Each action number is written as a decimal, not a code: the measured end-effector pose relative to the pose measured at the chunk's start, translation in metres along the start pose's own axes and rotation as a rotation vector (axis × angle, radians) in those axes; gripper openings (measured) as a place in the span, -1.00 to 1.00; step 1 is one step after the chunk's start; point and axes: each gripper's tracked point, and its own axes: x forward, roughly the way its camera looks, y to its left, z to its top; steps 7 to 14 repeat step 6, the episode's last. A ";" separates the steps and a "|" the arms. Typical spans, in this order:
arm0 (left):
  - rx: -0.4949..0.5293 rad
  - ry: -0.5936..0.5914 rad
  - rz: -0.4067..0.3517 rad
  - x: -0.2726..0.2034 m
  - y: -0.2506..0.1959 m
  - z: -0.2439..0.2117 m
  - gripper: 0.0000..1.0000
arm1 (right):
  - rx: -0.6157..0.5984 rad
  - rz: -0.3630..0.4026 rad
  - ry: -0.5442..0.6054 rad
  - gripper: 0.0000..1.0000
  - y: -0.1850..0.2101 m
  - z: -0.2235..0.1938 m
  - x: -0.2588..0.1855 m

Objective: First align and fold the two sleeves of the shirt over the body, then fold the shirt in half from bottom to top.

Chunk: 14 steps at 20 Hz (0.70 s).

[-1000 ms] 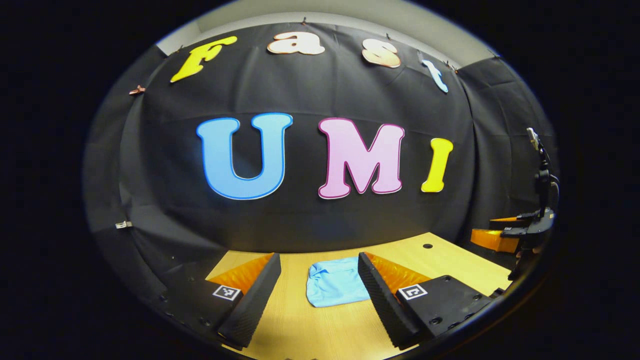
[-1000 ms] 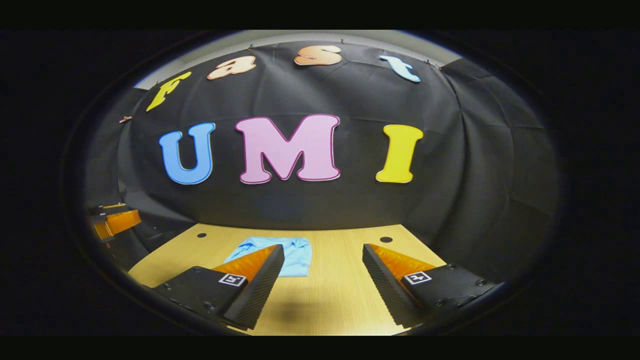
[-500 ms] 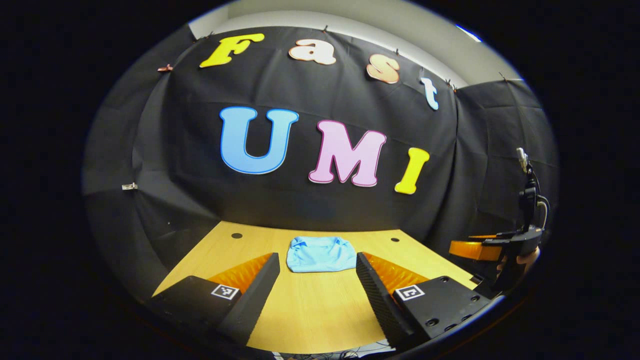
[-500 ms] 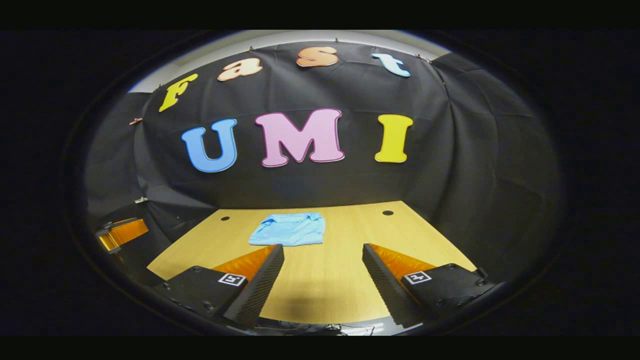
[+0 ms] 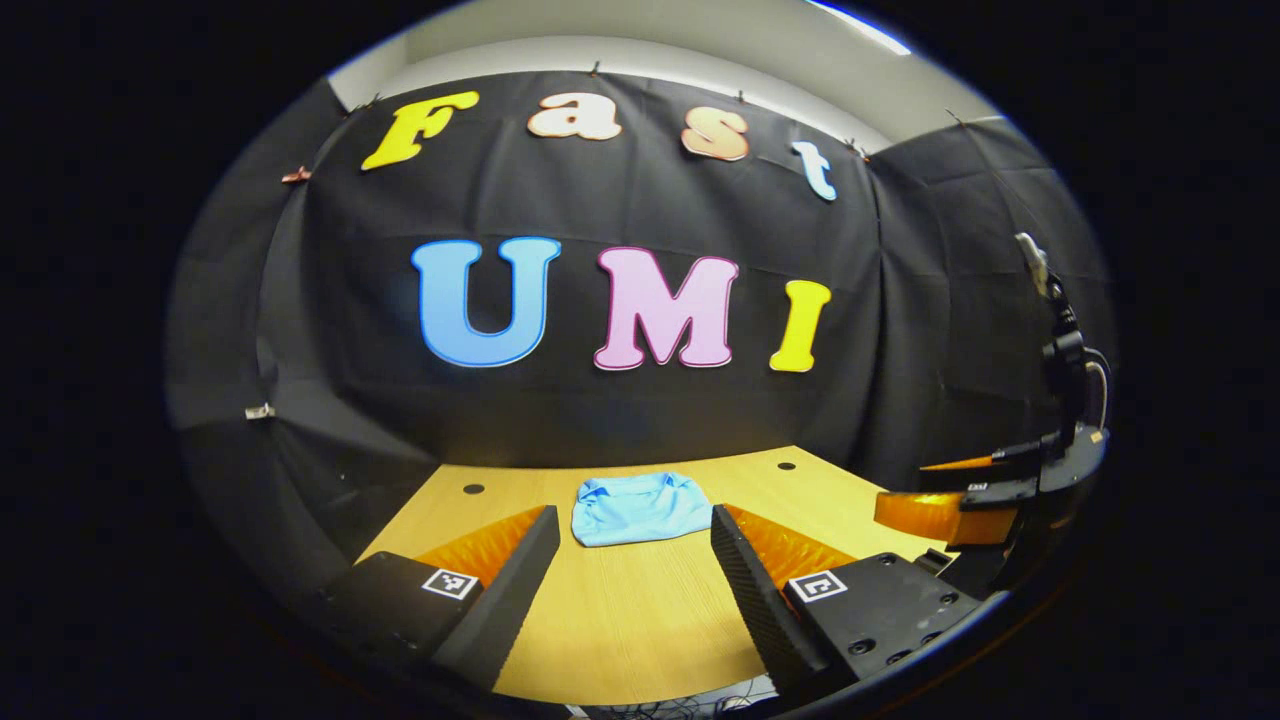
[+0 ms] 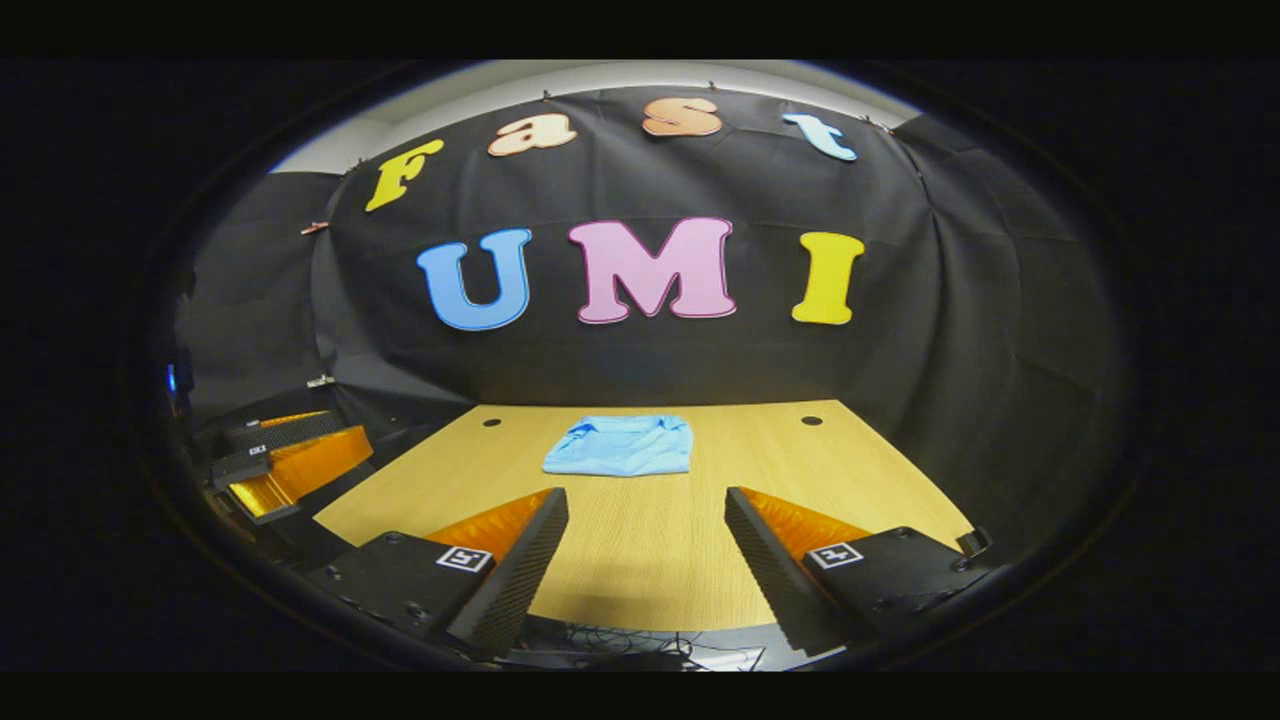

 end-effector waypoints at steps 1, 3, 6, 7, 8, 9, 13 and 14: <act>-0.003 0.000 -0.004 0.000 -0.001 0.001 0.94 | 0.009 -0.006 -0.008 0.96 -0.003 0.002 0.001; -0.010 -0.001 0.006 0.002 0.000 0.003 0.94 | 0.023 -0.024 -0.020 0.96 -0.009 0.005 0.003; -0.006 -0.008 0.033 0.007 0.006 0.009 0.94 | 0.035 -0.051 -0.043 0.96 -0.018 0.011 0.004; -0.006 -0.008 0.033 0.007 0.006 0.009 0.94 | 0.035 -0.051 -0.043 0.96 -0.018 0.011 0.004; -0.006 -0.008 0.033 0.007 0.006 0.009 0.94 | 0.035 -0.051 -0.043 0.96 -0.018 0.011 0.004; -0.006 -0.008 0.033 0.007 0.006 0.009 0.94 | 0.035 -0.051 -0.043 0.96 -0.018 0.011 0.004; -0.006 -0.008 0.033 0.007 0.006 0.009 0.94 | 0.035 -0.051 -0.043 0.96 -0.018 0.011 0.004; -0.006 -0.008 0.033 0.007 0.006 0.009 0.94 | 0.035 -0.051 -0.043 0.96 -0.018 0.011 0.004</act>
